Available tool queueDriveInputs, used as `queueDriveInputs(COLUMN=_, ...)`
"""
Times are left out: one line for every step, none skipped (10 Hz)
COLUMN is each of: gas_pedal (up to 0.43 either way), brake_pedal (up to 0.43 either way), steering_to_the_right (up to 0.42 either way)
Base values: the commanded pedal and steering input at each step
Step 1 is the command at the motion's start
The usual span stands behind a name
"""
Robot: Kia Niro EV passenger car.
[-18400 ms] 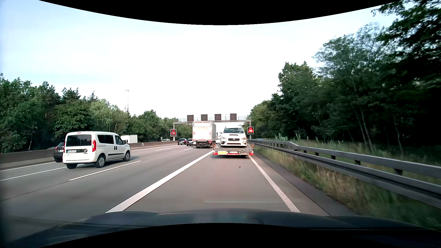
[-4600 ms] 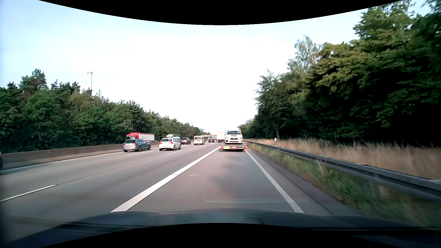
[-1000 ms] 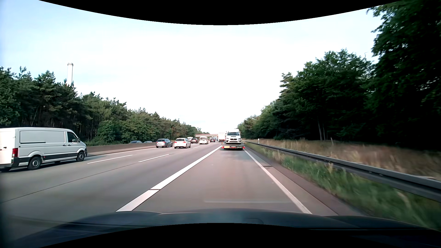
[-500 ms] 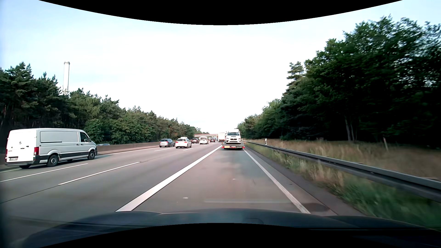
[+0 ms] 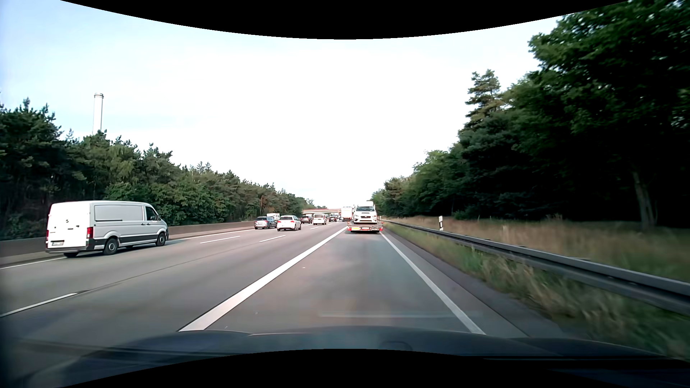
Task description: Follow the waypoints while adhering to traffic rules and regulations
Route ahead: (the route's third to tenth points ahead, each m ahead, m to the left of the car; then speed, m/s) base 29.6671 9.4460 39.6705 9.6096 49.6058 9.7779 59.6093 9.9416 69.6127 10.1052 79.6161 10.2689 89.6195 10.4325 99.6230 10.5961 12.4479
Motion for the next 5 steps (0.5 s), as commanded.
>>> queueDriveInputs(gas_pedal=0.098, brake_pedal=0.0, steering_to_the_right=-0.006)
queueDriveInputs(gas_pedal=0.098, brake_pedal=0.0, steering_to_the_right=-0.006)
queueDriveInputs(gas_pedal=0.098, brake_pedal=0.0, steering_to_the_right=-0.006)
queueDriveInputs(gas_pedal=0.098, brake_pedal=0.0, steering_to_the_right=-0.006)
queueDriveInputs(gas_pedal=0.098, brake_pedal=0.0, steering_to_the_right=-0.006)
